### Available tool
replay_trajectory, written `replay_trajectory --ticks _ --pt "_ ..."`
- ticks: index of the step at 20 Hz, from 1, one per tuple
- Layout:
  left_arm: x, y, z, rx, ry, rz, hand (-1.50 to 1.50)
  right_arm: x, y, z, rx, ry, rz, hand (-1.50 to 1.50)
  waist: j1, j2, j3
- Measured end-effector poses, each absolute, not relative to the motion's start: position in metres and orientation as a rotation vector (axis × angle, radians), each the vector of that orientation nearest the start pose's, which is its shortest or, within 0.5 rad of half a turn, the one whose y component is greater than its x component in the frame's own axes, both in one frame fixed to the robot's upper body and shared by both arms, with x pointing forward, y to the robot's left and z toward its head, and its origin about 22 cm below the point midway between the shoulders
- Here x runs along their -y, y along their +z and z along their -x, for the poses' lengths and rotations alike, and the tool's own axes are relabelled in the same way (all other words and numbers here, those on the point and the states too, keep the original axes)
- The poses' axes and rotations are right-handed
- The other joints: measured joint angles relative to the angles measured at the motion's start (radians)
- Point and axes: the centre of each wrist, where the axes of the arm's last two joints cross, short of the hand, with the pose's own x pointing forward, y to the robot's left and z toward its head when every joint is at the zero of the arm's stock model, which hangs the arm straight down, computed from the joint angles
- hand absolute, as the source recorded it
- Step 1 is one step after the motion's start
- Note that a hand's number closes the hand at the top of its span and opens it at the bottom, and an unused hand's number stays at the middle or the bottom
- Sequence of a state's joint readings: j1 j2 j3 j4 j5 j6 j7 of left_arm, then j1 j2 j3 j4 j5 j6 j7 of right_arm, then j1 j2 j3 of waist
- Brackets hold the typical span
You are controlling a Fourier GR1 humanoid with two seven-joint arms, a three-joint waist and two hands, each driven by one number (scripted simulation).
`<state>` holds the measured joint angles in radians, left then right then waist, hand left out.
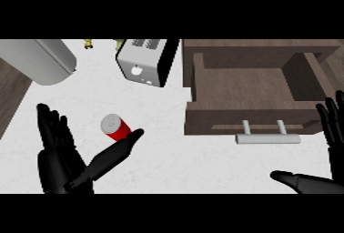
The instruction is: Pick up the can, place it into the drawer and close the drawer
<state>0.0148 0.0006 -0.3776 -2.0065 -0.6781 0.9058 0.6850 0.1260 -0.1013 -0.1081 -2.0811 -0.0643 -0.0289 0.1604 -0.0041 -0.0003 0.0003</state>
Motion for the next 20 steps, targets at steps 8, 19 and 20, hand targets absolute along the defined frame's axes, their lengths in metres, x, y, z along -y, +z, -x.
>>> replay_trajectory --ticks 8,19,20 --pt "-0.138 0.061 -0.218 1.514 0.503 -0.608 -1.5 0.279 0.105 -0.185 1.823 -0.067 0.176 -1.5 0.0 0.0 -0.001" --pt "-0.14 -0.001 -0.23 1.443 0.532 -0.652 -1.5 0.291 0.111 -0.17 1.833 -0.069 0.191 -1.5 -0.002 0.0 -0.001" --pt "-0.141 -0.004 -0.233 1.437 0.538 -0.653 -1.5 0.291 0.114 -0.173 1.833 -0.068 0.188 -1.5 -0.001 0.001 -0.001"
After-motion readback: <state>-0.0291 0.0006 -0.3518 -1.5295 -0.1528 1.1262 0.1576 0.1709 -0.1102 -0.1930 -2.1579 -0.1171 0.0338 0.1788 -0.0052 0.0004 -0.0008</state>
